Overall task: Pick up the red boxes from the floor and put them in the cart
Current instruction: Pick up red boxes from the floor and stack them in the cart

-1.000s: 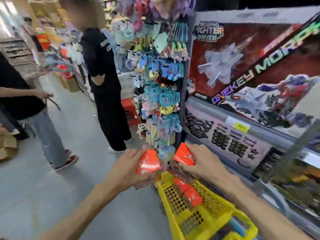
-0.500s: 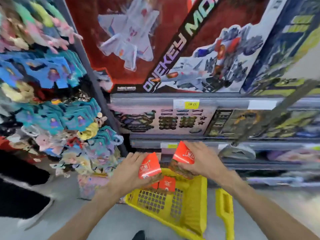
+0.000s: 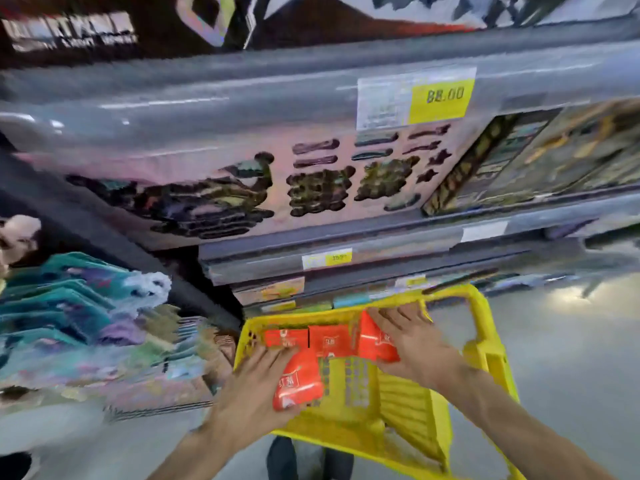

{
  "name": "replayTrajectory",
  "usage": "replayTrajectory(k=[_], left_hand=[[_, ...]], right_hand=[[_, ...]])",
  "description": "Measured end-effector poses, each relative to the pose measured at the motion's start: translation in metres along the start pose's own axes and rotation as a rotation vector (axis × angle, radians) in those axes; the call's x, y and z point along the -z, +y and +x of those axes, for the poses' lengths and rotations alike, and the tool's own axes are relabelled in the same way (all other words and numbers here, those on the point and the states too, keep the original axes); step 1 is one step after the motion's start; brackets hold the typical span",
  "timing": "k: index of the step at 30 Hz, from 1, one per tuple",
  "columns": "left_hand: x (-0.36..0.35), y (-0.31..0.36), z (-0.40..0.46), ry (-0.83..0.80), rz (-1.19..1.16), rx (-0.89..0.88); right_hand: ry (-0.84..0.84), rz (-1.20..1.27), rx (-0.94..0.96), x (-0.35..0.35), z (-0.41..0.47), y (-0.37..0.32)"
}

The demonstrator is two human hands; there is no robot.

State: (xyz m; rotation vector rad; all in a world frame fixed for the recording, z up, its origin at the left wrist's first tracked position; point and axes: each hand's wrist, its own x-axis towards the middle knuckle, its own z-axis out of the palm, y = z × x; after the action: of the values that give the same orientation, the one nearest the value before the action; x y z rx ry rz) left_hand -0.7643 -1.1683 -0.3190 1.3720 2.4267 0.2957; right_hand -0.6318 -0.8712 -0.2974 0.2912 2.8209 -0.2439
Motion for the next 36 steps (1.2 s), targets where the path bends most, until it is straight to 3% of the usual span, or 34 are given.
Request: replayTrajectory(k=[6, 14, 25, 36], left_hand=[[-0.061, -0.023, 0.011, -0.028, 0.006, -0.003], [-0.098, -0.039, 0.024, -0.092, 0.007, 0.074], [-0.139, -0.045, 0.027, -0.174, 0.032, 0.025], [-0.157, -0.058, 0.041, -0.204, 0.127, -0.014]], right_hand=[[-0.115, -0.122, 0.063, -0.069, 0.031, 0.021], [-0.126, -0.098, 0.057, -0.133, 0.067, 0.039], [-0.312, -0.046, 0.023, -0.195, 0.097, 0.037], [-0.265, 0.056, -0.04, -0.206, 0.09, 0.037]])
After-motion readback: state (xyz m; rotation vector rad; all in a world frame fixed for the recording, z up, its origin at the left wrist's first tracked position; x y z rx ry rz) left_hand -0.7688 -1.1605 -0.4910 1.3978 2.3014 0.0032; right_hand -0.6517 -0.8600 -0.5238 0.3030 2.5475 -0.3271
